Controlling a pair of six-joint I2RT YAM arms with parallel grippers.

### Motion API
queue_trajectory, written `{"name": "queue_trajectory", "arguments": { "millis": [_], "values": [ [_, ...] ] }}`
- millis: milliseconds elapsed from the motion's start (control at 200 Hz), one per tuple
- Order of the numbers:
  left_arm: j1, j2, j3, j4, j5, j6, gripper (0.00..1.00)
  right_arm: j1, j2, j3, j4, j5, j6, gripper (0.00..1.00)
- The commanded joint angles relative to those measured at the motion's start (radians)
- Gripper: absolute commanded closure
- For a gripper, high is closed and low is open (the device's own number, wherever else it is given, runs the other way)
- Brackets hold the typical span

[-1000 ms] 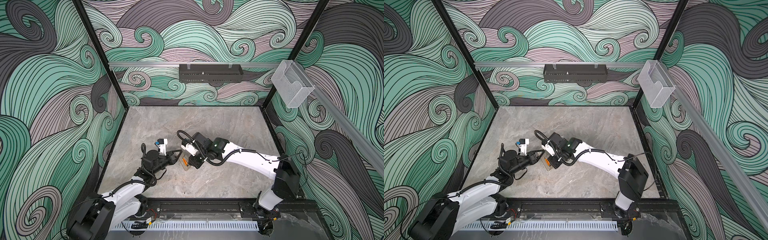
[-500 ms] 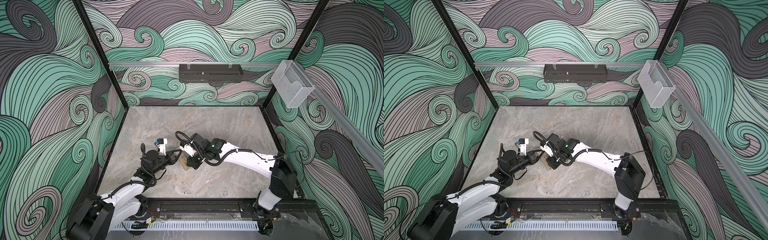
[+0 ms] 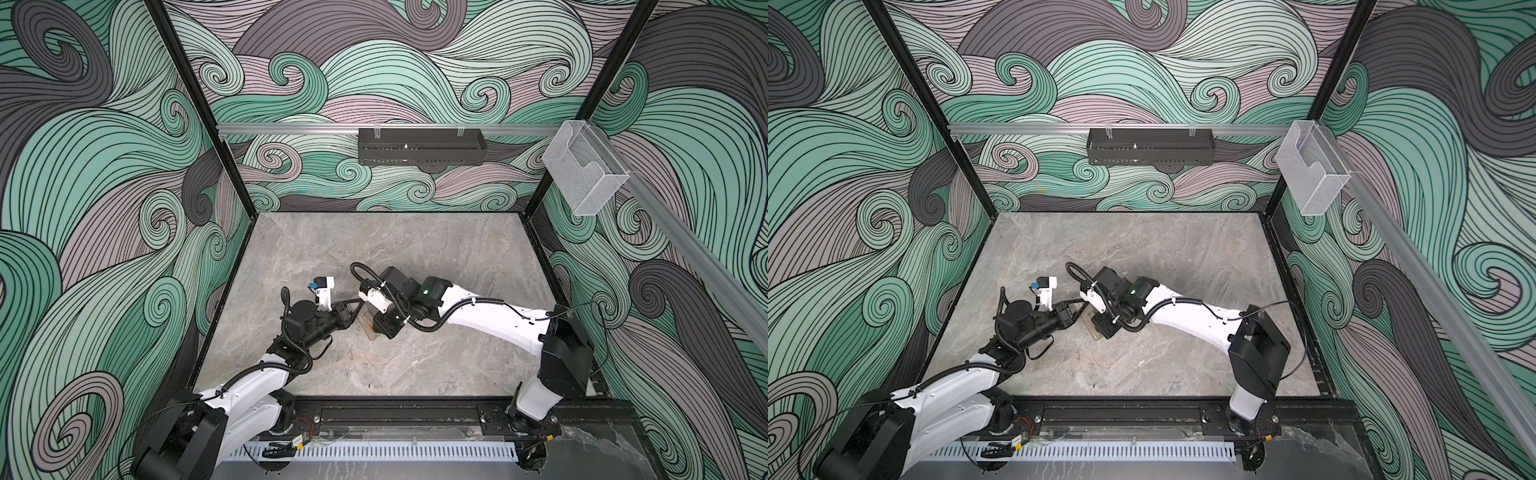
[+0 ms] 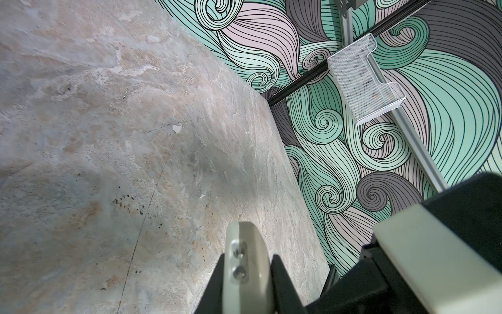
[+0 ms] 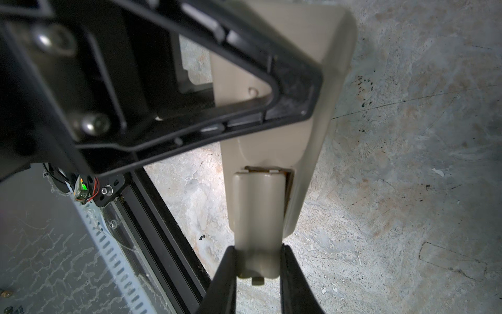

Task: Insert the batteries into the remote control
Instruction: 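Lower the cover onto the remote's battery compartment with the right gripper, then press the beige cover down flat over the compartment with the right gripper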

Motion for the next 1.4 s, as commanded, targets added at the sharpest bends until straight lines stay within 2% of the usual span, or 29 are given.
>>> {"name": "queue_trajectory", "arguments": {
  "millis": [0,866,1391],
  "values": [
    [0.001,-0.015,0.030,0.031,-0.005,0.010,1.00,0.008,0.017,0.015,0.000,0.001,0.012,0.89],
    [0.001,-0.022,0.028,0.033,-0.002,0.007,1.00,0.009,0.009,0.000,0.004,0.047,0.022,0.92],
    [0.000,-0.003,0.033,0.050,0.010,0.004,1.00,0.009,0.034,0.022,0.004,0.026,0.011,0.91]
  ]
}}
